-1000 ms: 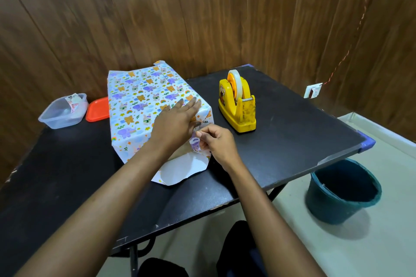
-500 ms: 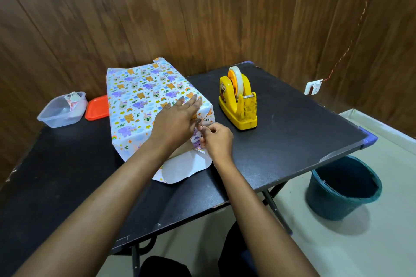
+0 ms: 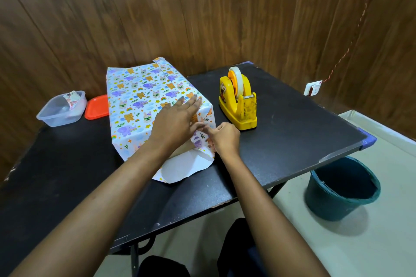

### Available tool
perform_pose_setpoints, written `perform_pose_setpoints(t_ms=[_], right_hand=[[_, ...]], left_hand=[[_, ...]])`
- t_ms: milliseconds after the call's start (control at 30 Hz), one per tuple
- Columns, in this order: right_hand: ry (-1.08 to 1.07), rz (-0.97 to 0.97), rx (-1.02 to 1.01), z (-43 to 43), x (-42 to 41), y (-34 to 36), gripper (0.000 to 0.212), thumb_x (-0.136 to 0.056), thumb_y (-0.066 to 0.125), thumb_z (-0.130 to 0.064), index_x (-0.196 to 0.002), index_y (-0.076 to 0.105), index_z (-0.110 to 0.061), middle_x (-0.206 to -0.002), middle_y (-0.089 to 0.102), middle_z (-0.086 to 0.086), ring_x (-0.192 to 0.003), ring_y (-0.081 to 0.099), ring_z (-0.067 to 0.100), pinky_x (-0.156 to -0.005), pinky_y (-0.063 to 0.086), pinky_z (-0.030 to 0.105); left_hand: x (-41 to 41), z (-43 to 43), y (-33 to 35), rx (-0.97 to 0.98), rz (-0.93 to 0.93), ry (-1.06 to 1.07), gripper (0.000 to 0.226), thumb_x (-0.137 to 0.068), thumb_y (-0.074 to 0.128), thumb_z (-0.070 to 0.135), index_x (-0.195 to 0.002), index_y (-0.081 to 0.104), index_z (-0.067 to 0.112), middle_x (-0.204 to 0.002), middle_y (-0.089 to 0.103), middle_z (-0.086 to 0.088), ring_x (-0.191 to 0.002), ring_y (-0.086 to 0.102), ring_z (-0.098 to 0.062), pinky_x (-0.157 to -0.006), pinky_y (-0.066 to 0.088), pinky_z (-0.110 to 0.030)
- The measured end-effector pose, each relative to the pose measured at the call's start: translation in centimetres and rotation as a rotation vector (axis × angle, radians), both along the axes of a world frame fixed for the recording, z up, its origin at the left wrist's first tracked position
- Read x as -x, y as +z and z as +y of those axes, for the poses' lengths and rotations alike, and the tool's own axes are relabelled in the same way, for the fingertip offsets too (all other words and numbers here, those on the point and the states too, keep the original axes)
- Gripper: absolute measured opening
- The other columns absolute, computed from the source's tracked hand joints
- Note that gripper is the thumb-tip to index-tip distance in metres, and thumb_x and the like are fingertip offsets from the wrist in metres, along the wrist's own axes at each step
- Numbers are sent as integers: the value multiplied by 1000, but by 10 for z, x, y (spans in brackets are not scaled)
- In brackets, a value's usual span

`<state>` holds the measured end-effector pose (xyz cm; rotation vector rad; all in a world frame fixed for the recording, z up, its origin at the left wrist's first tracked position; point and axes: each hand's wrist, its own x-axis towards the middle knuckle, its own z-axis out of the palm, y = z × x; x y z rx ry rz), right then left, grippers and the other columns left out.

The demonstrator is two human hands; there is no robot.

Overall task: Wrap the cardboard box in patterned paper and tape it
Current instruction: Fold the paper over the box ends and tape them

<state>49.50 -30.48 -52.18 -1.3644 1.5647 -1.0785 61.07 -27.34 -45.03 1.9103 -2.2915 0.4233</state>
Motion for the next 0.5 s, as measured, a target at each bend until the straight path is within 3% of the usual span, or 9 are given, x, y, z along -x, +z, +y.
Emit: perform_pose_setpoints(t_ms=[100,200,333,500], right_hand=[[25,285,2,-1,11,6,51,-75,67,-60,-65,43,-16,-78,53,4,-75,47,24,-57,31,28],[82,348,7,-5,16,8,54,-74,70,-58,-58,37,-18,-72,49,0,-71,46,22,-48,25,26],[169,292,-7,-9,23,5,47,-71,80,-40,-58,40,-17,-71,56,3,-66,48,21,-48,27,26],[264,56,47,-6,36,12,33,-72,81,-18,-61,50,-13,-62,56,2,-54,45,13,-51,34,24]], left_hand=[[1,1,0,3,-20,11,65,-94,45,45,-149,16,27,-155,19,7,-143,19,-19,-110,26,-38],[2,1,0,0,9,15,64,-94,49,40,-149,18,27,-155,20,7,-143,19,-19,-110,28,-38],[3,2,3,-14,-2,25,64,-95,50,37,-149,17,29,-155,19,10,-143,18,-17,-106,34,-37],[2,1,11,-94,-11,25,63,-96,48,27,-150,15,27,-157,14,9,-144,15,-17,-103,37,-40]])
